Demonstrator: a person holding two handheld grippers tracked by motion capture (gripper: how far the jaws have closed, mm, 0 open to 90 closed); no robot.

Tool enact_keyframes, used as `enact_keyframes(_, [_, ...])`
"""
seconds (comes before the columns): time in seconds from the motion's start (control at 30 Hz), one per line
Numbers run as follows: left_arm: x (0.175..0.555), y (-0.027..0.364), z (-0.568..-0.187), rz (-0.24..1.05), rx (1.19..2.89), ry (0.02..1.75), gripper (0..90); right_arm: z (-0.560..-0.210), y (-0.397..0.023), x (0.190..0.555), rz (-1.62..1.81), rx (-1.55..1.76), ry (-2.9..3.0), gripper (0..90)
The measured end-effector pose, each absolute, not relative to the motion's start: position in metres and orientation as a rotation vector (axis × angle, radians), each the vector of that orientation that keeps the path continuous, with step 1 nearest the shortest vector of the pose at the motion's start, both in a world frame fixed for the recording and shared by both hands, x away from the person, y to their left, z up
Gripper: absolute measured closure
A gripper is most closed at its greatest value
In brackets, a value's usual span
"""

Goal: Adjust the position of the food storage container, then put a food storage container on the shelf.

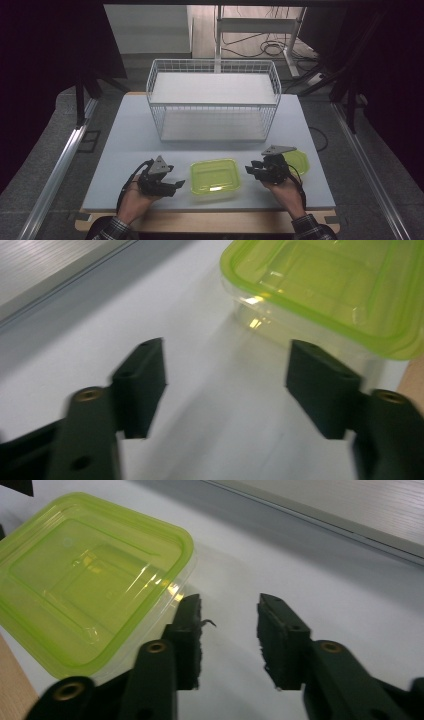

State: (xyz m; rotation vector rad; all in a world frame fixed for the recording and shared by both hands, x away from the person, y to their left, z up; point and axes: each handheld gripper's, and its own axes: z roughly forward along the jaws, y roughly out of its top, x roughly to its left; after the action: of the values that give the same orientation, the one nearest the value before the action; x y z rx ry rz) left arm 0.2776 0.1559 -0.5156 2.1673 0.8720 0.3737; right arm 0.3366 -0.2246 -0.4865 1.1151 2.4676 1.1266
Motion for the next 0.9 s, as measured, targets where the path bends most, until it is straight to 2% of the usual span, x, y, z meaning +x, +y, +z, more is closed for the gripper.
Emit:
enact_keyframes(0.07, [0.276,0.156,-0.517,0.386,2.180,0.879,19.9,-0.487,-0.226,0.336,1.132,1.123,2.466,53.1])
enact_keyframes(0.2, [0.272,0.159,-0.520,0.382,2.182,0.897,11.1,-0.489,-0.227,0.338,1.145,1.117,2.475,41.9])
enact_keyframes(0.23, [0.271,0.160,-0.520,0.380,2.181,0.896,8.2,-0.490,-0.226,0.338,1.156,1.114,2.480,35.4])
enact_keyframes(0.27, [0.270,0.161,-0.521,0.383,2.176,0.898,8.2,-0.490,-0.226,0.338,1.156,1.114,2.480,35.4])
enact_keyframes(0.4, [0.264,0.165,-0.523,0.396,2.148,0.903,4.1,-0.491,-0.226,0.339,1.191,1.114,2.496,24.2])
enact_keyframes(0.67, [0.256,0.171,-0.525,0.429,2.099,0.887,2.3,-0.495,-0.221,0.340,1.229,1.097,2.516,11.6])
enact_keyframes(0.9, [0.256,0.170,-0.528,0.436,2.136,0.874,2.6,-0.492,-0.216,0.339,1.252,1.114,2.565,7.0])
